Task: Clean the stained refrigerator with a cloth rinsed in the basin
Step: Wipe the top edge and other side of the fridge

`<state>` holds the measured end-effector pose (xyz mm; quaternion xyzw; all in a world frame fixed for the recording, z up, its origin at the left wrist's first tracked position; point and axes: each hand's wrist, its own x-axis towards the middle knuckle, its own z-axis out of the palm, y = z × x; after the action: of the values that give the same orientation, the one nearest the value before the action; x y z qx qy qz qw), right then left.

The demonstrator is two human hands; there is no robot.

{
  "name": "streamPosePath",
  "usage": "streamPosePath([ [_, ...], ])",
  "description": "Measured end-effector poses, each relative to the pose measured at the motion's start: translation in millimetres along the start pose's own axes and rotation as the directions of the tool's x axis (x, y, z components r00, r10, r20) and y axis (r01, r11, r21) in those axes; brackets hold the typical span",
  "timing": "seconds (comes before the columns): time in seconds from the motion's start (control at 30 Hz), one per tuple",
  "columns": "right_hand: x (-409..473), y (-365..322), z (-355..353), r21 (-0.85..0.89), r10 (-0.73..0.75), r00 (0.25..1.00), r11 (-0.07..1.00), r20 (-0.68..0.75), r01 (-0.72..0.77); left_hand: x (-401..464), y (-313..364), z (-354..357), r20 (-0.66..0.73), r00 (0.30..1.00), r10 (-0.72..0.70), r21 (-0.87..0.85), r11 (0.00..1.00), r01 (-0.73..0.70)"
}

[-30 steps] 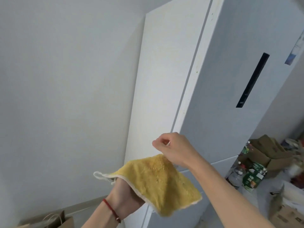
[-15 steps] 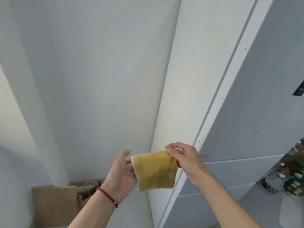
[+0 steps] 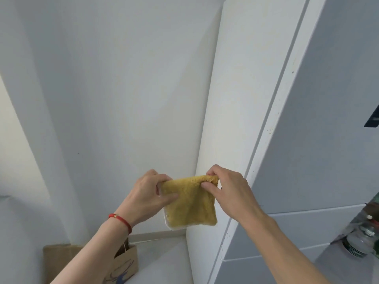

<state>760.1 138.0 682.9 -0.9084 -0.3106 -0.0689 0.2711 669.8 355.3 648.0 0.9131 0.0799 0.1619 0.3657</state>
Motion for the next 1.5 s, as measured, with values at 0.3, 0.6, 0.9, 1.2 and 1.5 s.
streamPosePath([
  [0.3,23.1,-7.5,-30.5,0.340,0.139,0.937,0.940,-0.321,-0.023,42.4,56.9,10.5,0.367,0.927,0.073,-0.910,0.233,0.342],
  [0.6,0.9,3.2,-89.8,0.363,0.291,0.675,0.931,-0.678,-0.036,109.9,170.5,15.8,-0.056,0.992,0.113,-0.944,0.318,-0.089],
  [0.9,-22.6,37.8,-96.5,0.405,0.477,0.500,0.878,-0.722,-0.253,142.7,205.1,91.3,-0.280,0.824,0.494,-0.711,0.471,-0.523],
  [1.2,27.4,23.1,-155.2,0.146,0.205,0.573,0.978,-0.794,-0.147,211.3,320.6,12.0,-0.477,0.709,0.519,-0.587,0.412,-0.697],
  [1.5,79.2,-3.6,-221.5,-0.006,-0.021,0.524,1.000,-0.852,0.031,235.2,387.0,-46.2,-0.502,0.619,0.604,-0.517,0.365,-0.774],
])
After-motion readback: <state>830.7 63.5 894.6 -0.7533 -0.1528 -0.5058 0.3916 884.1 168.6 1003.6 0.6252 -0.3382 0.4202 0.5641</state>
